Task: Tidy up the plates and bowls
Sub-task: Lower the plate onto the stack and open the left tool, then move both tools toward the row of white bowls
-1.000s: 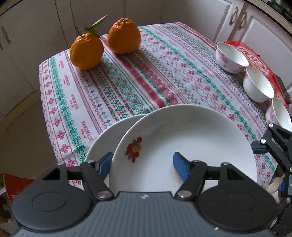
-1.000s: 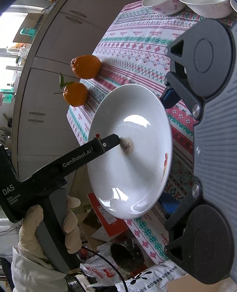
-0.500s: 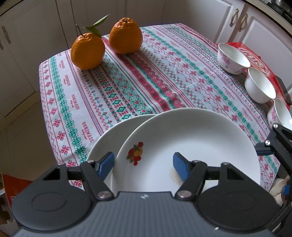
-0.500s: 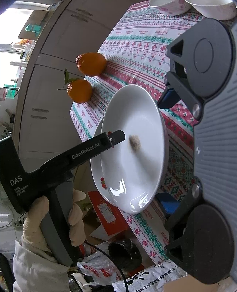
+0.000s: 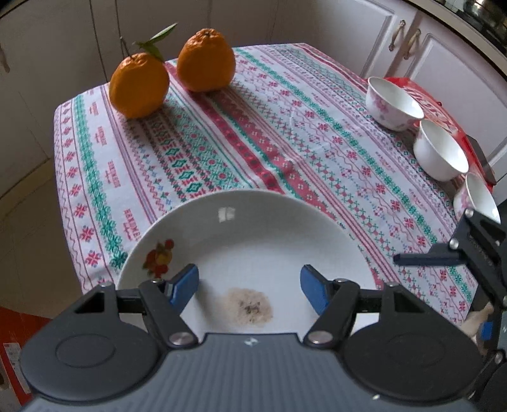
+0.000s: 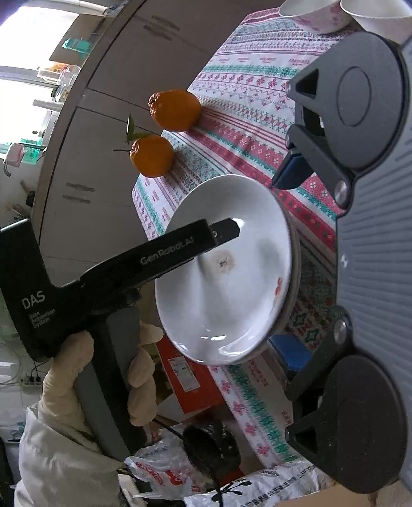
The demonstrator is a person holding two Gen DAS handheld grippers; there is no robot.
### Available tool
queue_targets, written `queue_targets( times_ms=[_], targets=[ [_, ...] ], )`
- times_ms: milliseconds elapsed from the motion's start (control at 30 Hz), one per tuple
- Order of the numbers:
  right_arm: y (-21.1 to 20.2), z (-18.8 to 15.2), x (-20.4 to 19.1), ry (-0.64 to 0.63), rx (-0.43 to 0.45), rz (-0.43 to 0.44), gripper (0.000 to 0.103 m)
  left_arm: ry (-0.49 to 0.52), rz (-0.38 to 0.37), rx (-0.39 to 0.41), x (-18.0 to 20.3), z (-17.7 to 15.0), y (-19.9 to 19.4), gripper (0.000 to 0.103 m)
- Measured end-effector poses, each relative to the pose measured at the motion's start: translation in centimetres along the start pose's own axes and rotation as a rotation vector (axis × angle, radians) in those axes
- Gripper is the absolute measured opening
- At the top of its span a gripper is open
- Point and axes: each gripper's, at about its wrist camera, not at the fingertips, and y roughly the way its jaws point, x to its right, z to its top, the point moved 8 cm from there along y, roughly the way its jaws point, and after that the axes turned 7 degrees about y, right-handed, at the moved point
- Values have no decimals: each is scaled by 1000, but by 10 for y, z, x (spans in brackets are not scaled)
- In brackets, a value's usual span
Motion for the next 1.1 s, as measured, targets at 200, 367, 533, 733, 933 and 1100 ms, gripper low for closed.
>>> queue_targets(
  times_ms=[200, 367, 533, 733, 933, 1100],
  targets=[
    [-6, 0, 11, 17, 9, -14, 100, 21, 33, 31, 6, -3, -5, 73],
    [-14, 2, 26, 54, 21, -38, 102, 60, 143, 107, 23, 0, -21, 82],
    [-35, 0, 56, 102, 41, -105, 103, 80, 214, 245, 55, 6, -46, 91],
    [-72, -17, 97, 171, 68, -193, 103, 19, 241, 398, 104, 11, -63, 94],
    [-116, -46, 143, 250, 97, -277, 103, 21, 231, 489, 155, 17, -61, 100],
    [-149, -78, 176, 326, 107, -328, 103, 94, 135, 463, 205, 21, -36, 101]
  ],
)
